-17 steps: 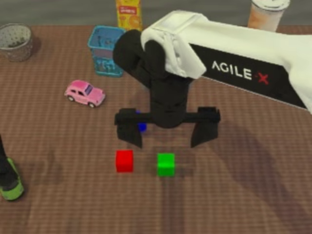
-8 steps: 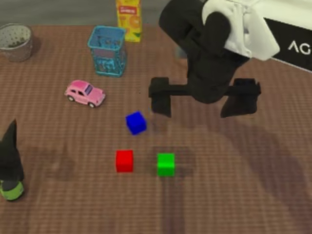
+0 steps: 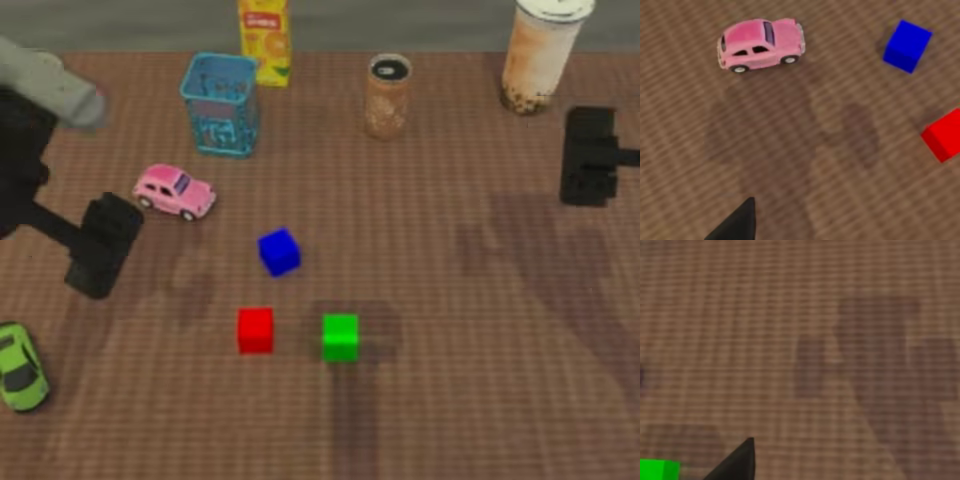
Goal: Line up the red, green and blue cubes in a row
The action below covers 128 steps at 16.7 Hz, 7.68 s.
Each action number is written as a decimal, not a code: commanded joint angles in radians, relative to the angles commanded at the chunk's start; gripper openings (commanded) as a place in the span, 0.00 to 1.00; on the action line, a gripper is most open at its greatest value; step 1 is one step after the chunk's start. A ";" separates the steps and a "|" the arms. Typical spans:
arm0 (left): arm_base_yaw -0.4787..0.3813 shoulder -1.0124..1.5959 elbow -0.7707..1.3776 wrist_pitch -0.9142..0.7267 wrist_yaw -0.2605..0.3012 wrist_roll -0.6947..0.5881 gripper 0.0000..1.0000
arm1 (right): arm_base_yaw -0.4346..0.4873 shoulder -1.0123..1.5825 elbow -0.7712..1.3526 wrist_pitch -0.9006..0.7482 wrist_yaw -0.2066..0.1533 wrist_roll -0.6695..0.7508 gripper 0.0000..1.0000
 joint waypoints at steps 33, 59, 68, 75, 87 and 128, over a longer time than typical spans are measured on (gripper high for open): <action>-0.209 1.377 0.898 -0.198 -0.075 0.285 1.00 | -0.405 -1.199 -1.069 0.729 -0.167 -0.382 1.00; -0.208 1.358 0.897 -0.204 -0.067 0.280 0.00 | -0.405 -1.199 -1.069 0.729 -0.167 -0.382 1.00; -0.189 1.291 1.058 -0.432 -0.068 0.278 0.00 | -0.405 -1.199 -1.069 0.729 -0.167 -0.382 1.00; -0.258 1.309 1.098 -0.455 -0.068 0.303 0.00 | -0.405 -1.199 -1.069 0.729 -0.167 -0.382 1.00; -0.589 1.374 1.287 -0.576 -0.067 0.424 0.00 | -0.405 -1.199 -1.069 0.729 -0.167 -0.382 1.00; -0.579 1.407 1.157 -0.408 -0.066 0.420 1.00 | -0.405 -1.199 -1.069 0.729 -0.167 -0.382 1.00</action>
